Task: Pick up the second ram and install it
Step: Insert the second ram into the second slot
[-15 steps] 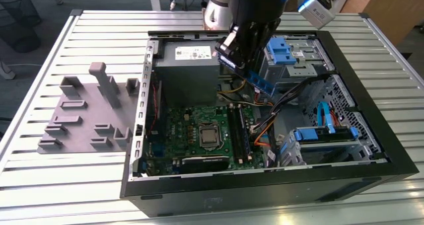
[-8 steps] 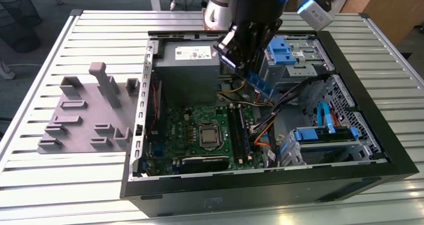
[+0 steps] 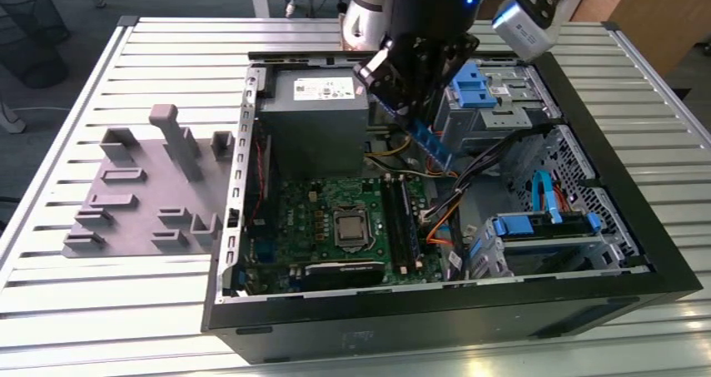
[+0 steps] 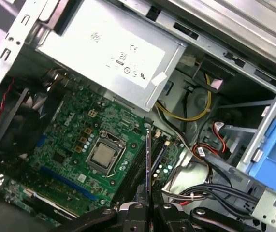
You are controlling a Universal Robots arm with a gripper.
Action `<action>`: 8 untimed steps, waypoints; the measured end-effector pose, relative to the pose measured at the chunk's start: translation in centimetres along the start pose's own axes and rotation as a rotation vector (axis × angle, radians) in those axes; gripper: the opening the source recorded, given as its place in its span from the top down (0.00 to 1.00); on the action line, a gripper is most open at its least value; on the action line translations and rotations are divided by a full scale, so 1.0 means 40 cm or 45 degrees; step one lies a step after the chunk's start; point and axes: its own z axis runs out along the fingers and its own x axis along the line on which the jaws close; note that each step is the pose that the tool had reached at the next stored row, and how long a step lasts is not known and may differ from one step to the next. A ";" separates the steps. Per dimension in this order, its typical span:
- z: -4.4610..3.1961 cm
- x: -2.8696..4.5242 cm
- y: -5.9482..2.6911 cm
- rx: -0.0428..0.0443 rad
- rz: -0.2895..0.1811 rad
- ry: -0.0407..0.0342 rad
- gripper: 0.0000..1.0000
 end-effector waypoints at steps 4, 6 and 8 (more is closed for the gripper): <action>0.001 0.000 0.000 0.001 0.087 -0.0001 0.86; 0.002 0.000 0.000 0.002 0.133 0.0000 0.86; 0.002 0.000 0.000 0.003 0.175 0.0000 0.86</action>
